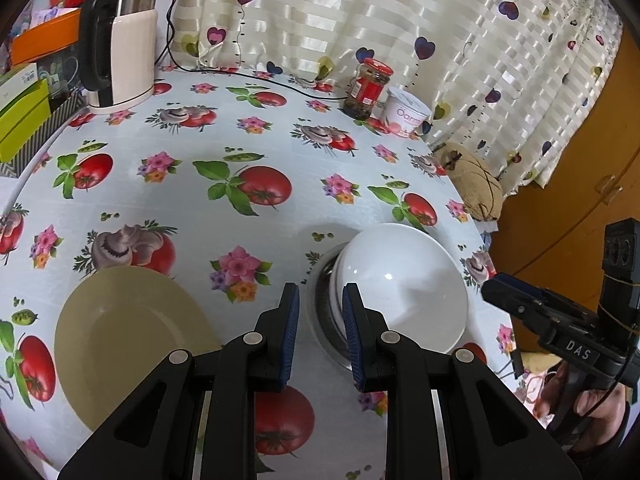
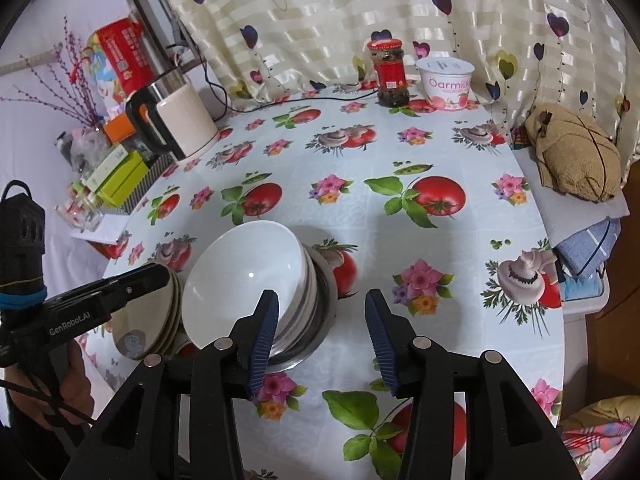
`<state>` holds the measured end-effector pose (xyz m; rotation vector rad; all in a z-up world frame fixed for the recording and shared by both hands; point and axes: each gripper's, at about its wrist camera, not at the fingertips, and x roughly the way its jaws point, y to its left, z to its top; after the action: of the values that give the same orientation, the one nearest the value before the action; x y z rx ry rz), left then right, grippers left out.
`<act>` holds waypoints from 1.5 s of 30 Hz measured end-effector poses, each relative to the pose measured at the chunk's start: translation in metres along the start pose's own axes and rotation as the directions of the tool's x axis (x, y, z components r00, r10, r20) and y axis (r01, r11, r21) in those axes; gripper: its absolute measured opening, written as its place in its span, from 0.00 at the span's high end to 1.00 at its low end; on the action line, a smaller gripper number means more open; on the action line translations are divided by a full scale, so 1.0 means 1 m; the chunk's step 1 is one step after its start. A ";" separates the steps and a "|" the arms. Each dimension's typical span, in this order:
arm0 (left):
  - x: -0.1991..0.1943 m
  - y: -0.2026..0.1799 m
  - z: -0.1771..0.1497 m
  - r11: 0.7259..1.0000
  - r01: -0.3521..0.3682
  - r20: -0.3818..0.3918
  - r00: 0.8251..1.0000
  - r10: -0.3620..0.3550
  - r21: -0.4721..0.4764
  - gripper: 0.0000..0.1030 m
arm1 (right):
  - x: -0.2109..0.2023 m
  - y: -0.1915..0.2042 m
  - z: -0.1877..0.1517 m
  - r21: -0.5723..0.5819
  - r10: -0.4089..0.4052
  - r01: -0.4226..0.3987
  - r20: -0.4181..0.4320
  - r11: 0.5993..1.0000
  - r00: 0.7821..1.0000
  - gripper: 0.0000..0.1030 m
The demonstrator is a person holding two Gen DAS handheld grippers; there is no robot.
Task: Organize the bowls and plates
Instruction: 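Grasp the steel bowl rim with both grippers from opposite sides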
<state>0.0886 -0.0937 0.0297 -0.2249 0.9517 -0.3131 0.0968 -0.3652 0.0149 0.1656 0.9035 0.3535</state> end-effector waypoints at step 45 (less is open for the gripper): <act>0.038 0.024 -0.013 0.995 0.073 -0.138 0.987 -0.082 -0.069 0.77 | 0.038 -0.025 -0.023 0.136 0.107 -0.093 -0.104 0.986 0.989 0.78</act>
<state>0.1026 -0.0856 -0.0147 -0.3022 1.0949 -0.3746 0.1063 -0.3741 -0.0342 0.3158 1.0313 0.3997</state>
